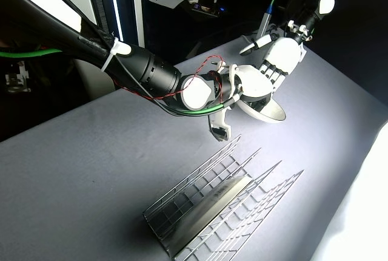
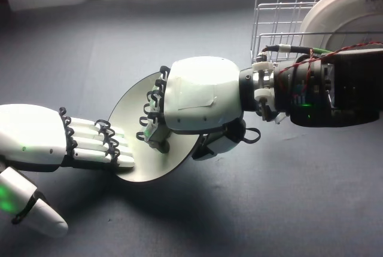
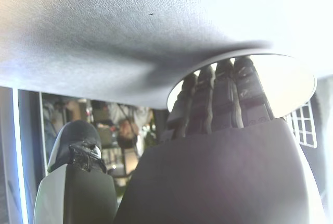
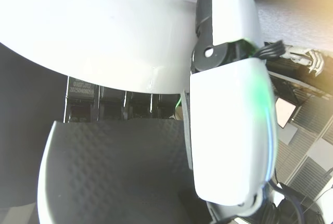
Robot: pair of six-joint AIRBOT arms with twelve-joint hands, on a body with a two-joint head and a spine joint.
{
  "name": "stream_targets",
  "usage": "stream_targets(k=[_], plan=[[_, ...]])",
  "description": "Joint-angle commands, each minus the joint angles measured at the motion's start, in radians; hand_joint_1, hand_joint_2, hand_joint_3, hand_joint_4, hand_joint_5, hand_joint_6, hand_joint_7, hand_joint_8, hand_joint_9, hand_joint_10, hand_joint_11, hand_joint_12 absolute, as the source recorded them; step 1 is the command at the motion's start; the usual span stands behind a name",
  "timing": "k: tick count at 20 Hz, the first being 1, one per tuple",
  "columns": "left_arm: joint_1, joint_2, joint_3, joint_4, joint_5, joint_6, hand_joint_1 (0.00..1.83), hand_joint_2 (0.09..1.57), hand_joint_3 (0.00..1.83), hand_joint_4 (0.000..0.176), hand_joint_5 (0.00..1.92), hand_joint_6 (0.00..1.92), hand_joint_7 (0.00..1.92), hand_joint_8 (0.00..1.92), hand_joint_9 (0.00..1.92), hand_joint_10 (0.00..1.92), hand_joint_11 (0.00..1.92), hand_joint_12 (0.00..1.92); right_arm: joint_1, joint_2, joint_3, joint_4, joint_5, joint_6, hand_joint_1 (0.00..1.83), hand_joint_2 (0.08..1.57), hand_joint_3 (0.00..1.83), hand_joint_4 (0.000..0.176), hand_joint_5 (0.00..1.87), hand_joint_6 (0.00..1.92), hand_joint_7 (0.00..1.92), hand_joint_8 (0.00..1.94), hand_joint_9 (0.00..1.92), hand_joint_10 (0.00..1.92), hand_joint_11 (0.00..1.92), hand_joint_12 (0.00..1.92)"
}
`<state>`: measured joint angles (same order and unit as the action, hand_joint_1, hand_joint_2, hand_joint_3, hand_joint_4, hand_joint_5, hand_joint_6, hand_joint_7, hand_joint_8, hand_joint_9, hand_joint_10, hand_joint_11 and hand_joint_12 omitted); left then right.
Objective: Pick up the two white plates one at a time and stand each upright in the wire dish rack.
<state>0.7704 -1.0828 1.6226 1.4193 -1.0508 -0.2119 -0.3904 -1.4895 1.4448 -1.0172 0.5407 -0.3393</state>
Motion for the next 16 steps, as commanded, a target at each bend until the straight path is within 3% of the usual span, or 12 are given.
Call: stream_targets(k=[1,7,8,9,11,12,14,16], plan=[[0.000,-0.013,0.004,0.064,-0.018,-0.011,0.00,1.10,0.01,0.000,0.09,0.01,0.04,0.01,0.00,0.00,0.00,0.00,0.005,0.013,-0.003,0.033,0.002,0.007,1.39,1.06,0.00,0.000,0.94,0.96,1.09,0.73,1.14,0.91,1.01,0.97],[-0.149,0.013,0.024,0.064,-0.029,-0.036,0.00,1.08,0.00,0.000,0.06,0.00,0.01,0.00,0.00,0.00,0.00,0.00,0.038,0.082,-0.090,0.120,0.025,0.008,1.40,1.04,0.00,0.000,1.01,0.86,1.16,0.59,1.16,0.86,1.01,0.96],[-0.173,0.018,0.024,0.064,-0.029,-0.036,0.00,1.09,0.00,0.000,0.06,0.00,0.02,0.00,0.00,0.00,0.00,0.00,0.042,0.092,-0.104,0.122,0.025,0.008,1.40,1.03,0.00,0.000,1.07,0.78,1.19,0.56,1.12,0.93,0.96,1.03],[-0.203,0.023,0.027,0.065,-0.029,-0.038,0.00,1.09,0.00,0.000,0.06,0.00,0.01,0.00,0.00,0.00,0.00,0.00,0.045,0.109,-0.128,0.134,0.025,0.008,1.40,1.02,0.00,0.000,1.05,0.76,1.26,0.43,1.16,0.88,1.00,1.02],[-0.259,0.036,0.029,0.065,-0.029,-0.044,0.00,1.10,0.01,0.000,0.07,0.01,0.02,0.00,0.00,0.00,0.00,0.00,0.054,0.133,-0.165,0.151,0.025,0.008,1.40,1.03,0.00,0.000,1.04,0.78,1.22,0.51,1.16,0.89,1.00,0.98],[-0.285,0.041,0.032,0.066,-0.029,-0.044,0.00,1.10,0.01,0.000,0.08,0.01,0.04,0.01,0.00,0.00,0.00,0.00,0.059,0.143,-0.178,0.155,0.025,0.008,1.40,1.06,0.00,0.000,0.94,0.92,1.11,0.70,1.15,0.90,1.02,0.97],[-0.328,0.052,0.033,0.070,-0.023,-0.043,0.00,1.10,0.00,0.000,0.08,0.01,0.03,0.01,0.00,0.00,0.00,0.00,0.068,0.158,-0.198,0.165,0.025,0.008,1.39,1.06,0.00,0.000,0.95,0.94,1.11,0.71,1.14,0.91,1.01,0.96],[-0.354,0.058,0.036,0.078,-0.017,-0.043,0.00,1.09,0.00,0.000,0.08,0.01,0.03,0.01,0.00,0.00,0.00,0.00,0.084,0.178,-0.223,0.205,0.023,0.008,1.40,1.04,0.00,0.000,1.03,0.84,1.16,0.62,1.14,0.88,1.01,0.92]])
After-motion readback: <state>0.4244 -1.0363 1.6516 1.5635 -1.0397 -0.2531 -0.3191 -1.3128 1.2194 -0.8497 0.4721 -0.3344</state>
